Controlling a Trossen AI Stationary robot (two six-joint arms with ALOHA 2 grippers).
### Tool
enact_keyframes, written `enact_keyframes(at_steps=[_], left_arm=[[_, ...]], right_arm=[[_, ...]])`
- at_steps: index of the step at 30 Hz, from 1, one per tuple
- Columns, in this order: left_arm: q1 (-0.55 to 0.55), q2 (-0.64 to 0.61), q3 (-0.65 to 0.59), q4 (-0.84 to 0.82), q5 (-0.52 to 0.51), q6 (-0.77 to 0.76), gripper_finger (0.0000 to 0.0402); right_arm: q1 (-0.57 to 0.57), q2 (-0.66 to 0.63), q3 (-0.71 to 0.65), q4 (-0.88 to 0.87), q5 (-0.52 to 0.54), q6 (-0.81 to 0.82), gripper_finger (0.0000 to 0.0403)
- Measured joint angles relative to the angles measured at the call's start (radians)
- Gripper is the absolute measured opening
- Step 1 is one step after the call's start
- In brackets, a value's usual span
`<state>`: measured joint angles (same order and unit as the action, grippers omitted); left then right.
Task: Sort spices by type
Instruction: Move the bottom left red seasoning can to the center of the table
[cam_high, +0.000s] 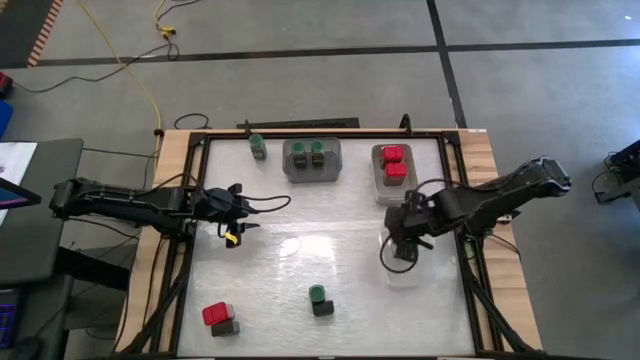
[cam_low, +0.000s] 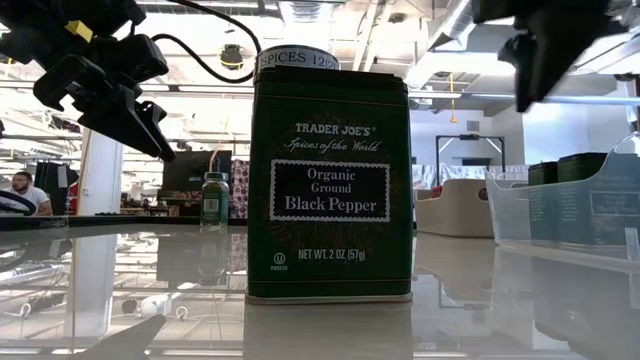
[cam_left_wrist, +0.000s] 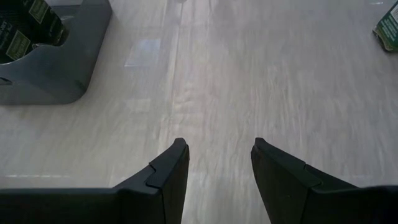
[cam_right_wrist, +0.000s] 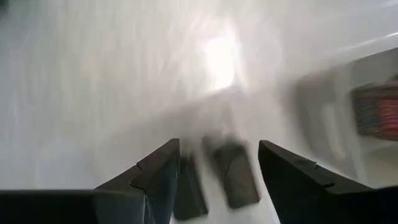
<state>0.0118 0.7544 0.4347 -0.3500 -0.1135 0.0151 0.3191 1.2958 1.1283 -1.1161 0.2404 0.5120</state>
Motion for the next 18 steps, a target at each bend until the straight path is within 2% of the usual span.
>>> enact_keyframes(at_steps=[5,8,10,12,14,18], left_arm=[[0.0,0.0,0.0,0.0,0.0,-0.001,0.0167],[0.0,0.0,0.0,0.0,0.0,-0.021,0.0167],[0.0,0.0,0.0,0.001,0.0,-0.037,0.0167],[0.0,0.0,0.0,0.001,0.0,-0.074,0.0167],[0.0,0.0,0.0,0.002,0.0,-0.119,0.0167],[0.0,0.0,0.0,0.006,0.0,-0.167,0.0167]], right_arm=[[0.069,-0.082,-0.086,0.214,0.346,0.188,0.0244],[0.096,-0.091,-0.156,0.391,0.559,0.237,0.0244],[0.108,-0.076,-0.197,0.539,0.658,0.247,0.0244],[0.112,-0.048,-0.234,0.679,0.706,0.219,0.0244],[0.11,-0.012,-0.259,0.767,0.708,0.172,0.0244],[0.104,0.071,-0.284,0.841,0.708,0.177,0.0244]])
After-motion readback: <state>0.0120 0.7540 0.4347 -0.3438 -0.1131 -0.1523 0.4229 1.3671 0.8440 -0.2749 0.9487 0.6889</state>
